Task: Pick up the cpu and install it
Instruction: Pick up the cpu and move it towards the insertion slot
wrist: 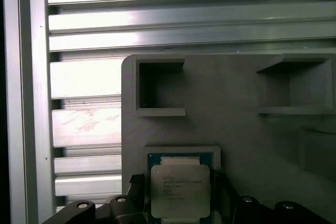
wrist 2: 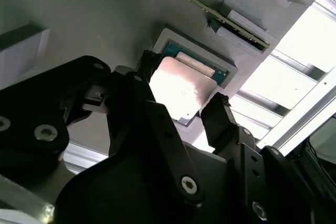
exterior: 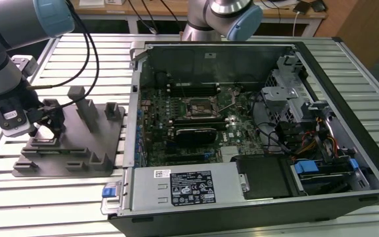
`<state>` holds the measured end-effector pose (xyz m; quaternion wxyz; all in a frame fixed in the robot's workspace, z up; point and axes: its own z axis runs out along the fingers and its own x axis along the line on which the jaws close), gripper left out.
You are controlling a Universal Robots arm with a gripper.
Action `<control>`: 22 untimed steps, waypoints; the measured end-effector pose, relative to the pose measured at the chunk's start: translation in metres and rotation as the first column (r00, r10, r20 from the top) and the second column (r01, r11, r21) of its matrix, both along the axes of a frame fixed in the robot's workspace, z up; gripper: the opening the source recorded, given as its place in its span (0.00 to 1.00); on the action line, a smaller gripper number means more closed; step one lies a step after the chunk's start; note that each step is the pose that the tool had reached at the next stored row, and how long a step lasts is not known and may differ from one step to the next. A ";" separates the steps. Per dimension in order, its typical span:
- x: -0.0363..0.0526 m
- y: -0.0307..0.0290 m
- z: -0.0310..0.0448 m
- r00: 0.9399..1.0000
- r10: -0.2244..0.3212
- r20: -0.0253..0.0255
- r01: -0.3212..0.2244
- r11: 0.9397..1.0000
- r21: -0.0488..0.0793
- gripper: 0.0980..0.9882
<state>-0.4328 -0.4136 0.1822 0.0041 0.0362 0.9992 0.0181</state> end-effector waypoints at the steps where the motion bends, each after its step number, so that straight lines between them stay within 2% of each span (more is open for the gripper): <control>1: 0.0000 0.0000 0.0000 1.000 0.000 0.000 0.000 1.000 0.000 0.62; 4: 0.0000 0.0000 0.0000 1.000 0.000 0.000 0.000 1.000 0.000 0.60; 5: 0.0000 0.0000 0.0000 1.000 0.000 0.000 0.000 1.000 0.000 0.53; 6: 0.0000 0.0000 0.0000 1.000 0.000 0.000 0.000 1.000 0.000 0.50; 13: 0.0000 0.0000 0.0001 1.000 0.001 0.000 -0.001 1.000 0.000 0.50; 22: 0.0000 0.0000 0.0164 1.000 0.001 0.000 -0.001 1.000 0.000 0.50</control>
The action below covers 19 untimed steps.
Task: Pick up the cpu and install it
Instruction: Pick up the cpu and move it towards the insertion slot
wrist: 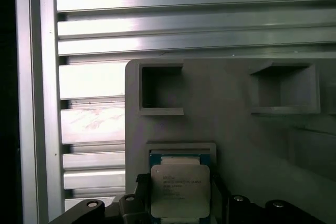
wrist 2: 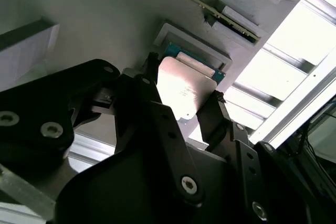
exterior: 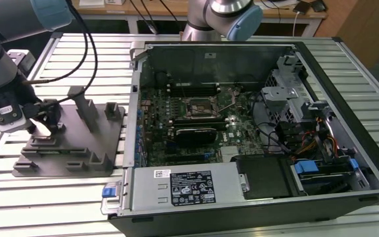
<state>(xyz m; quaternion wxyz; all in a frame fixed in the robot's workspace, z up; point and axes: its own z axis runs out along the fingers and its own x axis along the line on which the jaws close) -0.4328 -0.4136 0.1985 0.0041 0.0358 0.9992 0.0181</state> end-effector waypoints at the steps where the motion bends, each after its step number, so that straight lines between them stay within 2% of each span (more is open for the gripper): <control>1: 0.0000 0.0000 0.0021 1.000 0.000 0.000 0.000 1.000 0.000 0.50; 19: 0.0001 0.0001 0.0413 1.000 0.000 0.001 0.000 1.000 0.000 0.50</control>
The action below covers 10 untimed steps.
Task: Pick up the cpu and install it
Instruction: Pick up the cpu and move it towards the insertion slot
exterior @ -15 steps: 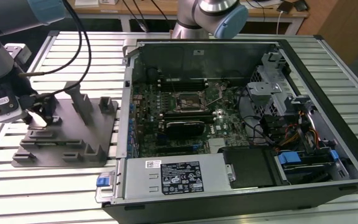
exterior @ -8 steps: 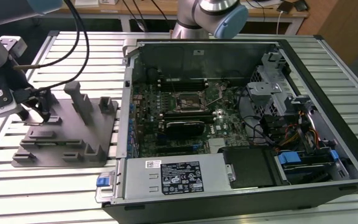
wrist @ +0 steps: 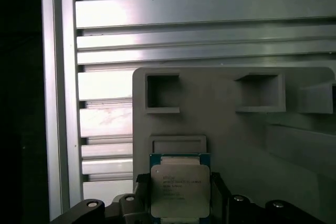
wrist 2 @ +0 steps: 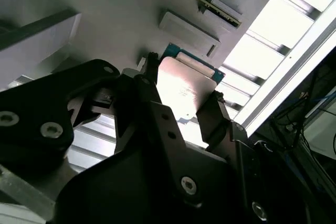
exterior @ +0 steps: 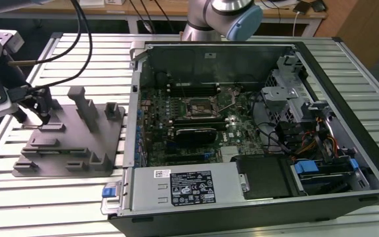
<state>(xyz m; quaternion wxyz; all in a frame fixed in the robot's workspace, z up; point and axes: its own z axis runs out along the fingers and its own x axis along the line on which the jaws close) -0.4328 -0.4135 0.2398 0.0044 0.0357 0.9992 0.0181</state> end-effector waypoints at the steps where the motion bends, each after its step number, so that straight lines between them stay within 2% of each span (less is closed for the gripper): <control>1: 0.0000 0.0000 0.0021 1.000 0.000 0.000 0.000 1.000 0.000 0.50; 5: 0.0000 0.0001 0.0120 1.000 0.000 0.000 0.000 1.000 0.000 0.50; 10: 0.0000 0.0005 0.0299 1.000 0.000 0.001 0.000 1.000 0.000 0.50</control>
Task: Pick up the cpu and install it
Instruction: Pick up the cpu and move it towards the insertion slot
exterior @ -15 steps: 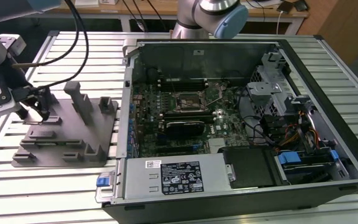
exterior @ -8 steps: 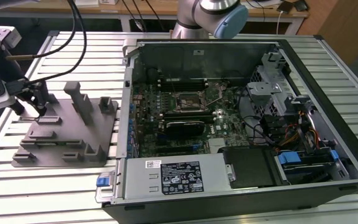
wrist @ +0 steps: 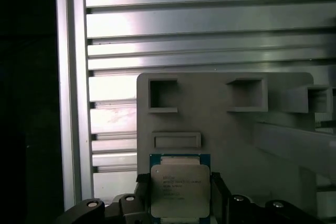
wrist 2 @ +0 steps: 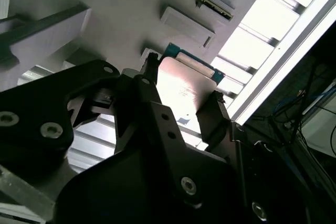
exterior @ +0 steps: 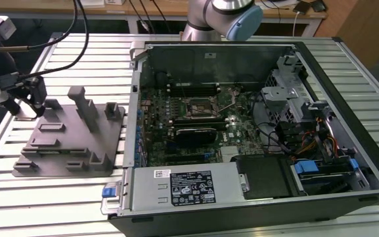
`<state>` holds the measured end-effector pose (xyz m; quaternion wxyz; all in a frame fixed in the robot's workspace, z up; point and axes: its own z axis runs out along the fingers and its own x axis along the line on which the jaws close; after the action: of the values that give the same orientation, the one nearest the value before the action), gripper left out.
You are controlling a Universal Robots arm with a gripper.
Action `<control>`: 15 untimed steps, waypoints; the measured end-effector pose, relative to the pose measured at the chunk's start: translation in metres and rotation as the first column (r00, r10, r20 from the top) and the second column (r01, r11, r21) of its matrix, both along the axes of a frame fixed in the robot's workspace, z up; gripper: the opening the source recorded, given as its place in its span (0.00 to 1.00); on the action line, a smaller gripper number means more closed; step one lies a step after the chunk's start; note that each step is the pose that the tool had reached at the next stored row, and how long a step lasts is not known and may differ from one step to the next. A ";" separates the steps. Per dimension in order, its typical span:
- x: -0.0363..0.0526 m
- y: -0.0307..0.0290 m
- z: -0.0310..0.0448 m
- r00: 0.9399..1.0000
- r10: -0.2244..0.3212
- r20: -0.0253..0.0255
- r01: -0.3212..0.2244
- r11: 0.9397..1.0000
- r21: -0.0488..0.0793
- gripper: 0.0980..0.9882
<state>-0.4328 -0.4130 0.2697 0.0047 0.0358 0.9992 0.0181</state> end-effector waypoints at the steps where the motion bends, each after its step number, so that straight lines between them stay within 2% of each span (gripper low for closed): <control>1: 0.0000 0.0000 0.0026 1.000 0.000 0.000 0.000 1.000 0.000 0.50; 15: 0.0000 0.0006 0.0436 1.000 0.000 0.002 0.000 1.000 0.000 0.50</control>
<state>-0.4328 -0.4124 0.3133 0.0059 0.0357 0.9992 0.0182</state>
